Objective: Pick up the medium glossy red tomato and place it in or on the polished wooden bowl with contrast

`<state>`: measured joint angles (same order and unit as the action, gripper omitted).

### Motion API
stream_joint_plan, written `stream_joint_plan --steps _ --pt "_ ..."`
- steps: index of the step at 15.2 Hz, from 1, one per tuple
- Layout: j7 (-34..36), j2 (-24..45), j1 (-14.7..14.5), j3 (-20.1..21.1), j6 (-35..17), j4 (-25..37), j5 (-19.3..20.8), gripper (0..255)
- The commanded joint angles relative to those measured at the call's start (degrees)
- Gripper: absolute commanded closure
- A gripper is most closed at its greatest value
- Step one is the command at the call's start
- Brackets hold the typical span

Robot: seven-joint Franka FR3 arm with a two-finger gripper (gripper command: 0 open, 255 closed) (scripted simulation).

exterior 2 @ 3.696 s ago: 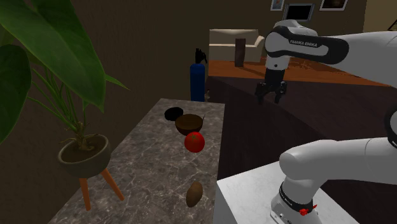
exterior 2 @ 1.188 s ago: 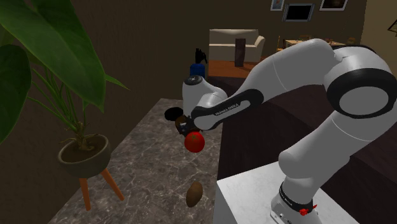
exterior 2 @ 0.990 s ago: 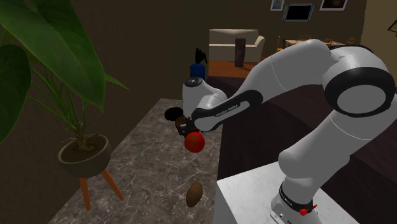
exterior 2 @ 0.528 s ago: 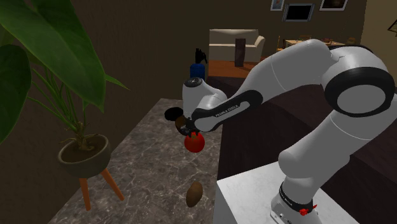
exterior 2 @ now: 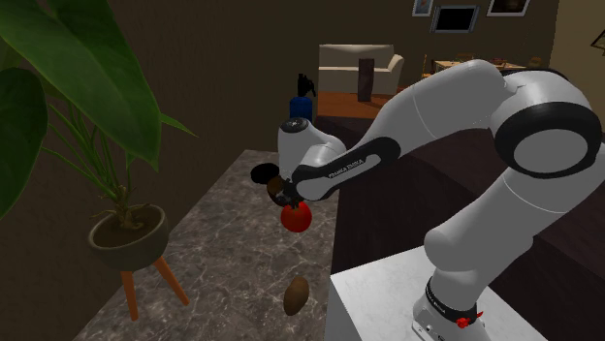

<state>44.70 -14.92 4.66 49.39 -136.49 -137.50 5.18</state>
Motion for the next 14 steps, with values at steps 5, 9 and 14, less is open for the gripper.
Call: stream_joint_plan --steps 5,9,14 --pt "-2.6 -2.5 -1.4 -1.9 3.9 2.0 -2.5 255" --pt "-4.2 -4.1 -2.2 -3.3 6.9 3.8 -3.9 255" --pt "-5.8 -5.7 -2.9 -4.7 10.8 6.4 -5.1 255"
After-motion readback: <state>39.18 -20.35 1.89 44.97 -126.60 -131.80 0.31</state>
